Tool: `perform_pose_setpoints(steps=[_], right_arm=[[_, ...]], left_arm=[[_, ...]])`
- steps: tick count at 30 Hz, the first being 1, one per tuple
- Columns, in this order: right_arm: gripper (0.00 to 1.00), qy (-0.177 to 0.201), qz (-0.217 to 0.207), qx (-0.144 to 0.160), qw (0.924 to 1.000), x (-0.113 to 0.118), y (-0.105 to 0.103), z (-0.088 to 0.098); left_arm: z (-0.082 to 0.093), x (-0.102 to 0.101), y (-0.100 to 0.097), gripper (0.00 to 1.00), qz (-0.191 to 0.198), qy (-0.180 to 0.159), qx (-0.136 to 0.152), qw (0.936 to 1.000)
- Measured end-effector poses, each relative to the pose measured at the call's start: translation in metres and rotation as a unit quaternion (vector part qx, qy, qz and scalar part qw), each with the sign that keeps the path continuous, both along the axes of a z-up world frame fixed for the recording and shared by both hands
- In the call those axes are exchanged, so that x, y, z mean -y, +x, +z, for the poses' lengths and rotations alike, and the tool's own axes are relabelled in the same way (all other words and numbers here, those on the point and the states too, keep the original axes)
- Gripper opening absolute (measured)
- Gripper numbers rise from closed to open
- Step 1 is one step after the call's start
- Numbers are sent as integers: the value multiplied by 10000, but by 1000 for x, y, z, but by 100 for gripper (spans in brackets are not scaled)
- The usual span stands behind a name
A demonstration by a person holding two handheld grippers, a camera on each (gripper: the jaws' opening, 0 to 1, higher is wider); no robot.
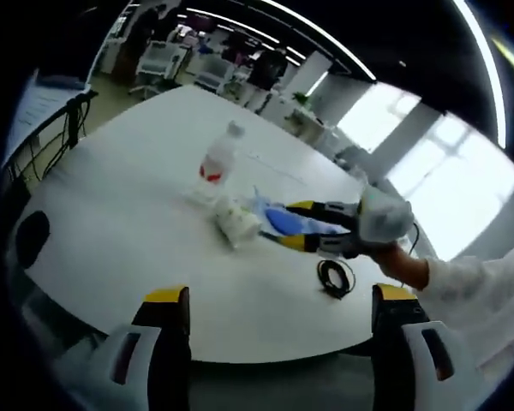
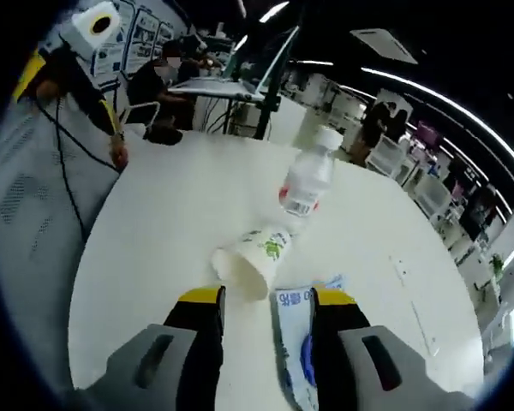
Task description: Arrange the tabletop items into an orderly group along one side of the table until the central work area is clear of visible clutter.
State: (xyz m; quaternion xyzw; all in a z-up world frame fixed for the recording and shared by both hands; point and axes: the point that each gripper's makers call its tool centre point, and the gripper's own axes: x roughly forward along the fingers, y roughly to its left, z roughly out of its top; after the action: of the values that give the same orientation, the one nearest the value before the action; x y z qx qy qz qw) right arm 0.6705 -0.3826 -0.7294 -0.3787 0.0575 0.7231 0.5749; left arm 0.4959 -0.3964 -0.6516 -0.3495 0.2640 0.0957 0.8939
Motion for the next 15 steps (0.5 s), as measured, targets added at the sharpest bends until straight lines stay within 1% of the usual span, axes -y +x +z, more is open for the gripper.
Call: perform_pose_setpoints(steps=[3,4,5,6,8,12,15], right_arm=[[30,-5,145,-17,9999,-5,-10,0],[29,-17,173,20,9998,-7,-10,-3],[28,-19,242,118,9996,-11,-9,-6],[27,-17,261,169,9995,-12,-9,-6],[23,-28,322,347,9989,-16,-6,-11],[18,-30,388,460,9982,-22,-5,-18],[17,-184,517,518,9971,-22,-7,-26]], left_arm=[[-3,2,-4,84,0,45,-45,10000],[-3,2,-5,84,-4,59,-45,10000],[-3,2,-5,84,-1,73,-37,10000],[-4,2,-5,84,10,65,-22,10000],[-2,4,-3,84,18,22,54,10000],[2,4,-1,83,61,-2,175,9998],[1,5,-3,83,80,-38,168,9998]])
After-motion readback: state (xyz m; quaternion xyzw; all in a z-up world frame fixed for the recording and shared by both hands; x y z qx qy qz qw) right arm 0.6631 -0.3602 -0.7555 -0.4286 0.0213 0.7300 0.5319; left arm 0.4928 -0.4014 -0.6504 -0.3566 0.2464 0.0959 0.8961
